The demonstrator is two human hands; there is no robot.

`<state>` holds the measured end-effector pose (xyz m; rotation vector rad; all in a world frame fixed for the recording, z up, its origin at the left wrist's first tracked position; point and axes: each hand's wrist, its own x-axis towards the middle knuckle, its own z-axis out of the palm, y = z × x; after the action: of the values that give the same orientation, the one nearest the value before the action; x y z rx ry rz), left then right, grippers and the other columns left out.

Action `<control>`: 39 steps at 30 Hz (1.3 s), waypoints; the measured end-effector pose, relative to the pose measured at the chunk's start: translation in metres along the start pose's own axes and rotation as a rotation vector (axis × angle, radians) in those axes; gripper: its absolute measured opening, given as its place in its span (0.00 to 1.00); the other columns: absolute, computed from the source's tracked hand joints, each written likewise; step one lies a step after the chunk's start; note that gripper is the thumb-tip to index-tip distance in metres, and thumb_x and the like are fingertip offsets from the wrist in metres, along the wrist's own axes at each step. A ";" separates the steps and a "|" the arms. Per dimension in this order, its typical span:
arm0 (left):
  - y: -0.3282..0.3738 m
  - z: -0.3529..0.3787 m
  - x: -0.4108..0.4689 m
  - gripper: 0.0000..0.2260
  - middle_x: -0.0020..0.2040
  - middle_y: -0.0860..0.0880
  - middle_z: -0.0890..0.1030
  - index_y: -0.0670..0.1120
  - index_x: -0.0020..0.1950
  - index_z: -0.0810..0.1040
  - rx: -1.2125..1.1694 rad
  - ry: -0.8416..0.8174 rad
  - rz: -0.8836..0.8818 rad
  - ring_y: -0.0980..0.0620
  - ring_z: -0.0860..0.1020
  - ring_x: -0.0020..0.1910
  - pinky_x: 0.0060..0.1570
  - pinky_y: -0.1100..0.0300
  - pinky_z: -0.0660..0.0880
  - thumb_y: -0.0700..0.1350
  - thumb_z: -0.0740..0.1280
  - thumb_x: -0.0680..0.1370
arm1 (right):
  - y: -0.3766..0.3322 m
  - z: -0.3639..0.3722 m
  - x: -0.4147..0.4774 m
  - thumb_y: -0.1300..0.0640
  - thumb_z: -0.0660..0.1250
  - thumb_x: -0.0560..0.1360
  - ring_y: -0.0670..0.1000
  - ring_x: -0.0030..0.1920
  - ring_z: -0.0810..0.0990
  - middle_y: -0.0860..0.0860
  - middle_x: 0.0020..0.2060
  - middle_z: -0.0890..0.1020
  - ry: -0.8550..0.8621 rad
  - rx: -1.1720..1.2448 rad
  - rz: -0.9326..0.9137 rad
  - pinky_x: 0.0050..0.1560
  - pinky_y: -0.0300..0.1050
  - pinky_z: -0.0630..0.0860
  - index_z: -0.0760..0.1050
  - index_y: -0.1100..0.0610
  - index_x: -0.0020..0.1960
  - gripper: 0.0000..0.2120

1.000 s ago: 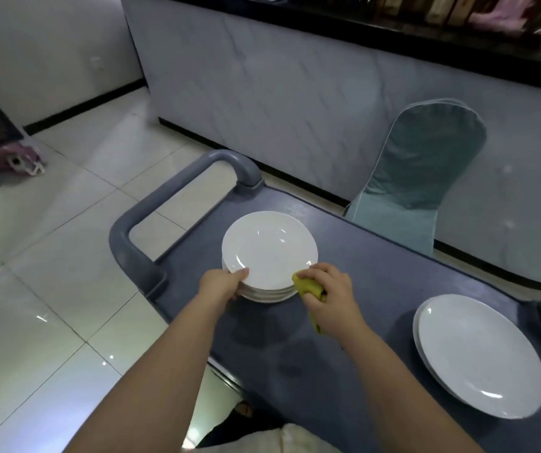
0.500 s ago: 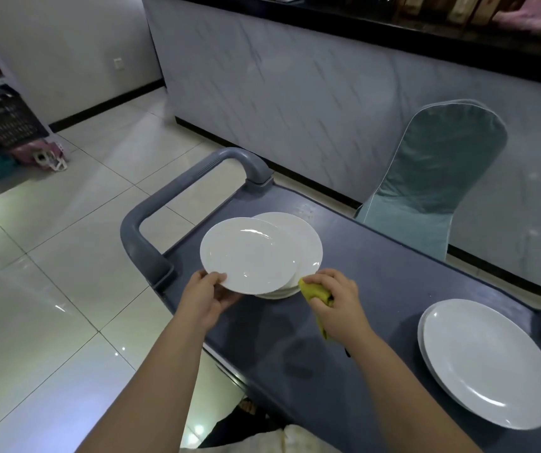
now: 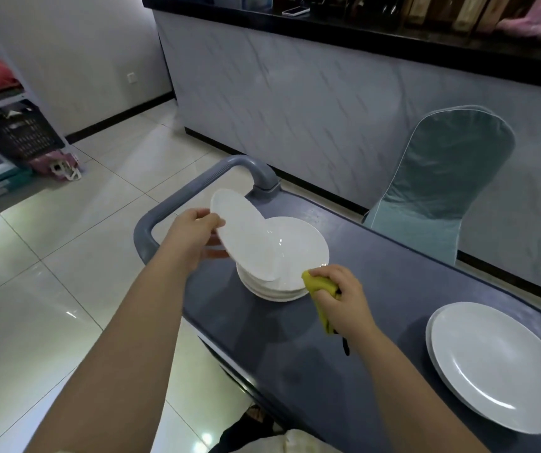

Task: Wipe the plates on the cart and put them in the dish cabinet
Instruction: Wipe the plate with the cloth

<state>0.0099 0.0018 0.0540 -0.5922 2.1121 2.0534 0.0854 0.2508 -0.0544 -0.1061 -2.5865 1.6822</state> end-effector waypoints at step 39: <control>-0.095 0.107 -0.035 0.32 0.55 0.43 0.78 0.56 0.63 0.69 -0.116 -0.814 -0.186 0.42 0.78 0.53 0.38 0.46 0.80 0.31 0.68 0.64 | 0.027 -0.061 0.023 0.52 0.64 0.72 0.54 0.62 0.65 0.50 0.68 0.69 0.488 -0.384 -0.043 0.63 0.47 0.60 0.62 0.47 0.64 0.22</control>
<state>0.0586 0.1145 -0.0286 0.0576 1.4149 1.8632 0.0687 0.3193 -0.0536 -0.4153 -2.4581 0.9659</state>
